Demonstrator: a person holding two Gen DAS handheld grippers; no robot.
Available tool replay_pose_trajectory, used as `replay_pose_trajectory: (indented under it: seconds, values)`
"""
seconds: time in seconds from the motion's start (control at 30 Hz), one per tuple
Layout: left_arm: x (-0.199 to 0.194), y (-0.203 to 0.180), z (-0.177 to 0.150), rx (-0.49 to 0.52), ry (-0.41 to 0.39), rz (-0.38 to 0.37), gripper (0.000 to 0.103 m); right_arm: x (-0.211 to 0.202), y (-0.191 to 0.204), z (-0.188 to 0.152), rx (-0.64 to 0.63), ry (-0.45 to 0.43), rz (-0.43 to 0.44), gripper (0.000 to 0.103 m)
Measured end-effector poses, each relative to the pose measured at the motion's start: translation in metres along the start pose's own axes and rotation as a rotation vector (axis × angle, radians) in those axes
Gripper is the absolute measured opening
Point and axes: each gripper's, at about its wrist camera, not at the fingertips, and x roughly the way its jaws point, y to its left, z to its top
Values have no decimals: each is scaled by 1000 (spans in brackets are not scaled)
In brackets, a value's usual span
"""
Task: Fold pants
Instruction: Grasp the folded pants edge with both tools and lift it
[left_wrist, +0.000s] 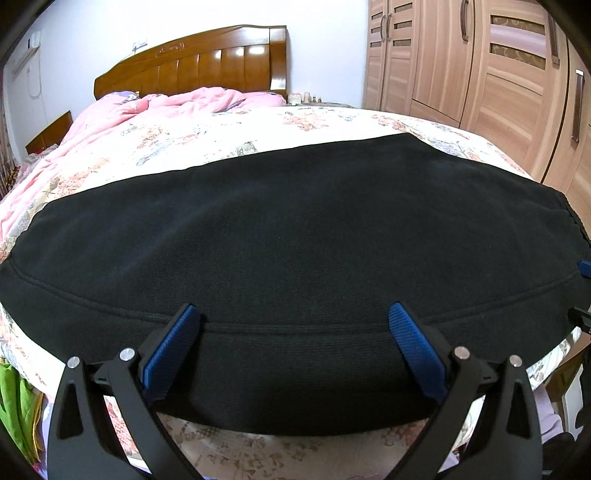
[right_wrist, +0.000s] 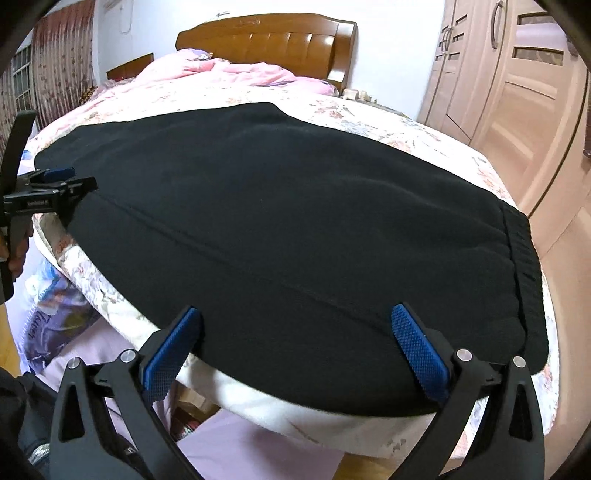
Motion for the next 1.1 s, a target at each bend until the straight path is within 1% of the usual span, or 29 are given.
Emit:
replay_pose_trajectory:
  seconds: [0.1, 0.13, 0.17, 0.2, 0.23, 0.27, 0.33, 0.37, 0.4, 0.43, 0.5, 0.53, 0.6, 0.63, 0.7, 0.73, 0.8, 0.83, 0.87, 0.9, 0.93, 0.97, 1.03, 1.1]
  values:
    - [0, 0, 0, 1, 2, 0, 102, -4, -4, -5, 23, 25, -3, 99]
    - [-1, 0, 1, -4, 14, 8, 102, -6, -5, -5, 30, 38, -9, 99]
    - [-5, -2, 3, -20, 27, 33, 101, -9, -6, -4, 44, 43, -18, 99]
    - [-11, -5, 4, -28, 26, 50, 95, -16, -9, -4, 64, 21, -22, 99]
    - [-24, -14, 4, -11, -7, 36, 94, -22, -13, -5, 82, -2, -21, 98]
    - [-31, -24, 4, 8, -25, 4, 94, -28, -20, -4, 125, -35, -22, 98]
    - [-37, -49, 2, 57, -16, -86, 95, -30, -40, -2, 232, -62, -57, 99]
    - [-35, -67, 0, 96, 5, -143, 95, -28, -46, -1, 268, -59, -67, 99]
    - [-33, -79, -1, 123, 14, -173, 95, -25, -53, 0, 303, -54, -68, 99]
    - [-28, -100, -3, 166, 18, -195, 95, -21, -57, 0, 324, -51, -66, 99]
    - [-20, -119, -6, 201, 35, -208, 96, -9, -56, -2, 305, -12, -86, 99]
    - [-17, -128, -8, 214, 24, -188, 100, -6, -51, -4, 272, -13, -99, 99]
    - [-15, -130, -10, 222, 17, -180, 101, -5, -44, -10, 221, -31, -115, 99]
    - [-15, -128, -11, 222, 20, -193, 101, -5, -43, -12, 210, -38, -109, 99]
    - [-16, -126, -14, 243, 17, -207, 102, -6, -46, -12, 203, -21, -104, 99]
    - [-18, -127, -16, 255, 18, -207, 102, -6, -45, -9, 206, 4, -107, 99]
    - [-22, -122, -15, 260, 36, -223, 101, -10, -48, -5, 226, 47, -134, 98]
    - [-29, -113, -10, 256, 15, -225, 101, -14, -45, -1, 229, 46, -151, 98]
    - [-33, -103, -4, 242, -6, -209, 101, -19, -39, 9, 220, 17, -150, 98]
    - [-36, -89, 4, 211, -28, -185, 101, -21, -31, 21, 200, -21, -117, 98]
    - [-36, -69, 15, 159, -41, -173, 101, -21, -26, 30, 185, -36, -93, 98]
    - [-33, -48, 26, 104, -39, -162, 101, -16, -11, 46, 150, -45, -49, 98]
    - [-12, 3, 45, -34, 2, -86, 101, -5, 7, 62, 100, -54, 3, 98]
    - [10, 38, 50, -124, 62, -67, 100, 23, 19, 69, 78, 22, -4, 98]
